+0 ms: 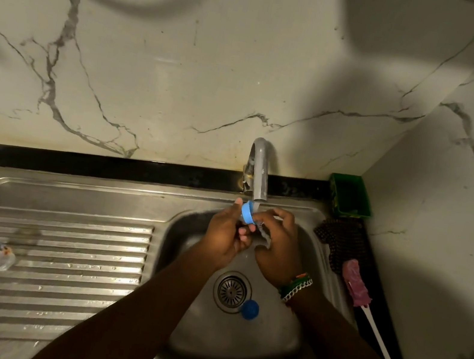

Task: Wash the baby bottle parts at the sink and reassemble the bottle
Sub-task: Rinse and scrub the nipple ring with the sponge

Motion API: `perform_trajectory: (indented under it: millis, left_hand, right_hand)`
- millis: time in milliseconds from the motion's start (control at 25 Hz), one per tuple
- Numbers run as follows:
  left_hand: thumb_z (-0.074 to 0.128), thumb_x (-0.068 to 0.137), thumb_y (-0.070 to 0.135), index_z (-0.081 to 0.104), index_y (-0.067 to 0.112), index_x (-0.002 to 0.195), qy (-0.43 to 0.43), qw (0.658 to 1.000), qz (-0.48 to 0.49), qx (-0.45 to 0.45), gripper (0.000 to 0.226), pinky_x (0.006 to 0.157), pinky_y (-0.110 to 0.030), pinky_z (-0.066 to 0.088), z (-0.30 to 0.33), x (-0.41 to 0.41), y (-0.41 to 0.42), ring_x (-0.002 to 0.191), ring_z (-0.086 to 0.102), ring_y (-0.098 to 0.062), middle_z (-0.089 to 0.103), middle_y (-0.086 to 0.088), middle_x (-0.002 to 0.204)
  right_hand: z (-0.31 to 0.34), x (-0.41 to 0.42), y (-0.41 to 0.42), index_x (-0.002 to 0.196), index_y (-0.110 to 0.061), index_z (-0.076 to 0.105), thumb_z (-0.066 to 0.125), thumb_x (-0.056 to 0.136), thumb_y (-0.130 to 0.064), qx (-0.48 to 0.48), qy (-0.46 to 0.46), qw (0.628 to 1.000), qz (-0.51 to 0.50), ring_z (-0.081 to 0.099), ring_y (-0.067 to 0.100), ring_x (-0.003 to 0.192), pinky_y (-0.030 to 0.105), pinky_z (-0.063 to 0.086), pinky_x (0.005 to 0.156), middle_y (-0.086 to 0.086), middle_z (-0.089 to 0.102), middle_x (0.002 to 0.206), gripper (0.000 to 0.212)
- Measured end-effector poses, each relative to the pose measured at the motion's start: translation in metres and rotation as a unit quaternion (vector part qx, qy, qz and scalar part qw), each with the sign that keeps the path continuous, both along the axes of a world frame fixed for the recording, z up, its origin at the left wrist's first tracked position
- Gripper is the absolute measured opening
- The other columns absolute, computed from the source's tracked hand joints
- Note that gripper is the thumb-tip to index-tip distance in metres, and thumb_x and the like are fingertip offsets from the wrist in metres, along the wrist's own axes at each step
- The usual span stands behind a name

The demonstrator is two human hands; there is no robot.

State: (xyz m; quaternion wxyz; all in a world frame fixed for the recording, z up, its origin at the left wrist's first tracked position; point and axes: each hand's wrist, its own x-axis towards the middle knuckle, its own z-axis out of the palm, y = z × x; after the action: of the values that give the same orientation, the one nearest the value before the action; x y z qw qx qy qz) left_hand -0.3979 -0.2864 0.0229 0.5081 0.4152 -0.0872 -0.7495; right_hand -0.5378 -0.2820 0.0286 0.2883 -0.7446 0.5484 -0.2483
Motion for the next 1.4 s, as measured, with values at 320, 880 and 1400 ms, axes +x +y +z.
perform_trajectory:
  millis: [320,880,1400]
  left_hand:
    - [0.061,0.101,0.025,0.065,0.005,0.114,-0.279,0.957,0.038,-0.063,0.024,0.058,-0.024,0.055,0.006,-0.007,-0.003,0.066,0.066,-0.016,0.069,-0.012,0.087]
    - [0.065,0.097,0.01,0.072,-0.001,0.106,-0.329,0.927,0.091,-0.153,0.016,0.075,-0.025,0.06,0.005,-0.002,0.01,0.09,0.074,-0.02,0.074,-0.012,0.097]
    - [0.059,0.101,0.013,0.071,0.013,0.105,-0.314,0.938,0.014,-0.148,0.012,0.077,-0.027,0.062,0.017,-0.02,0.018,0.091,0.075,-0.014,0.075,-0.005,0.098]
  right_hand:
    - [0.009,0.008,-0.004,0.102,-0.016,0.069,0.064,0.092,-0.017,0.125,-0.17,0.974,-0.078,0.063,0.023,0.097,0.028,0.054,0.083,0.007,0.069,0.104,0.011]
    - [0.005,0.04,-0.016,0.119,-0.008,0.066,0.057,0.097,-0.051,0.472,-0.498,0.691,-0.229,0.056,0.01,0.066,0.02,0.05,0.056,0.007,0.065,0.092,0.048]
    - [-0.007,0.027,-0.029,0.102,-0.015,0.071,0.088,0.065,-0.054,0.458,-0.499,0.695,-0.242,0.059,0.012,0.065,0.022,0.047,0.059,0.004,0.066,0.086,0.056]
